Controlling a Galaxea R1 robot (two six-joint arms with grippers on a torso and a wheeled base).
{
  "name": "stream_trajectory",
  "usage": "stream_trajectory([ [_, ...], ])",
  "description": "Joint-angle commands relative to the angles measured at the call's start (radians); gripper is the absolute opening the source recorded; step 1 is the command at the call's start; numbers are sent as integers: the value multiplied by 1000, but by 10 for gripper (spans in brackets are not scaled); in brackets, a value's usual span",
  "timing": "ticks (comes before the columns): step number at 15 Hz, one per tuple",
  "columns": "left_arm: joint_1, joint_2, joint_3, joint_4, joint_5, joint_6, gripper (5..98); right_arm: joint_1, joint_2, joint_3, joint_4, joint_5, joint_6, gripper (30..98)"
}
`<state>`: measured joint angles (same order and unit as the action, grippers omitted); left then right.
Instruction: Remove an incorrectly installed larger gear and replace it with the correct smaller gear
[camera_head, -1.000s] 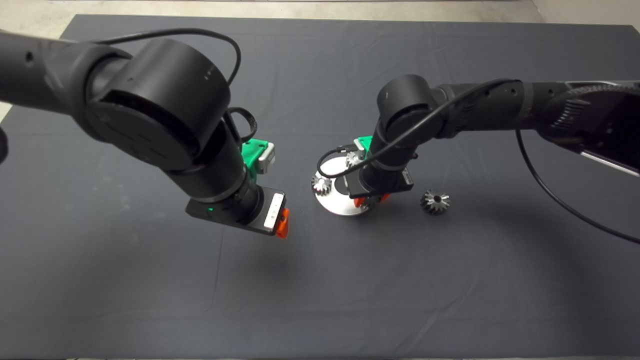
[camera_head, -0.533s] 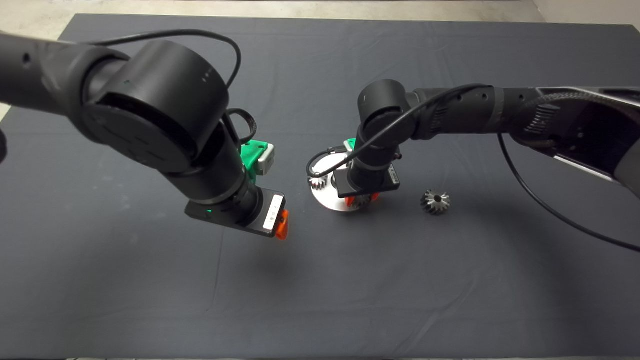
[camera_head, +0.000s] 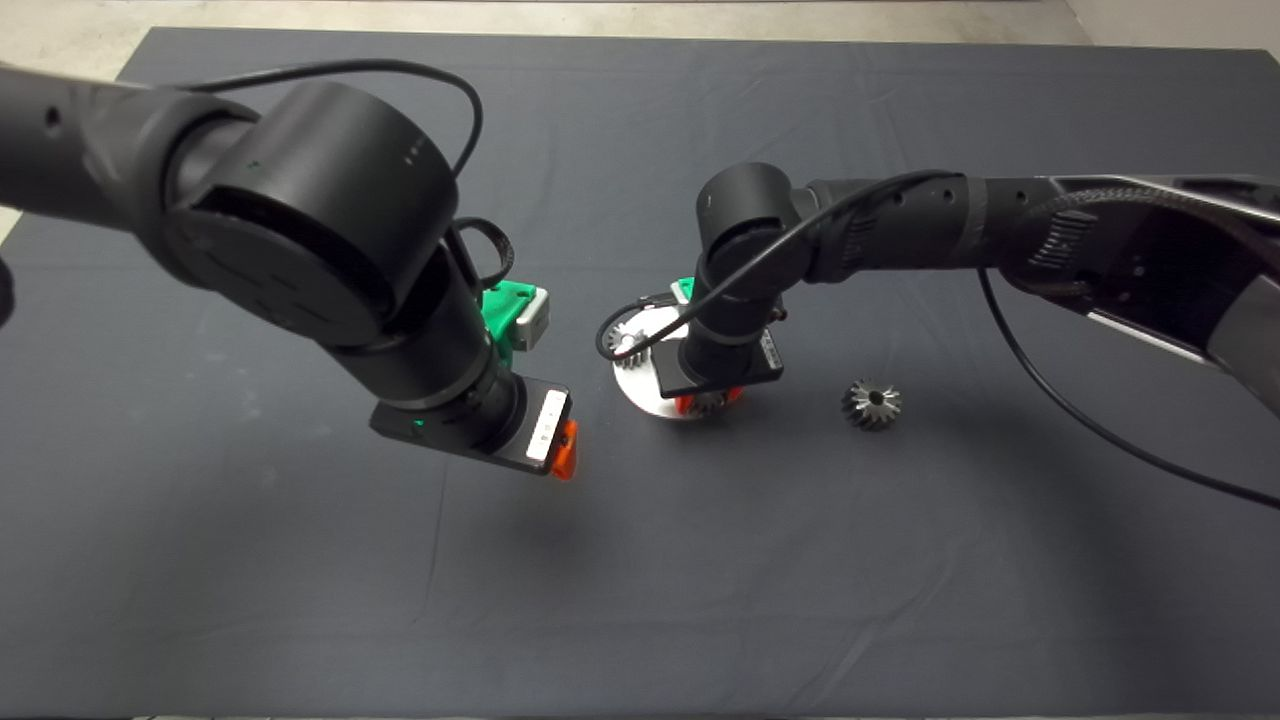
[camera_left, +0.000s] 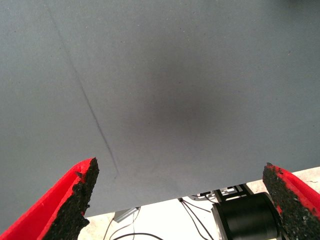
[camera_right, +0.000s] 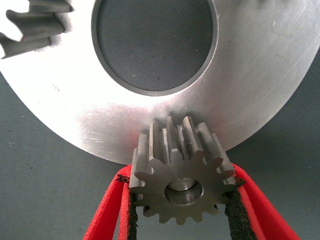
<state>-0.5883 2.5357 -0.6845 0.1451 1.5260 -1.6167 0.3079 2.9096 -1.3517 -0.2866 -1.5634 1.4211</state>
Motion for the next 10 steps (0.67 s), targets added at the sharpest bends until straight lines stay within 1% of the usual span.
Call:
stream_trajectory([
  [1, -19, 5, -1, 4, 67, -5, 839, 24, 16, 9, -13, -79, -7, 360],
  [4, -19, 7, -2, 4, 66, -5, 839, 25, 16, 18, -11, -79, -7, 360],
  [10, -19, 2, -1, 4, 68, -3, 839, 25, 13, 23, -11, -80, -7, 395],
])
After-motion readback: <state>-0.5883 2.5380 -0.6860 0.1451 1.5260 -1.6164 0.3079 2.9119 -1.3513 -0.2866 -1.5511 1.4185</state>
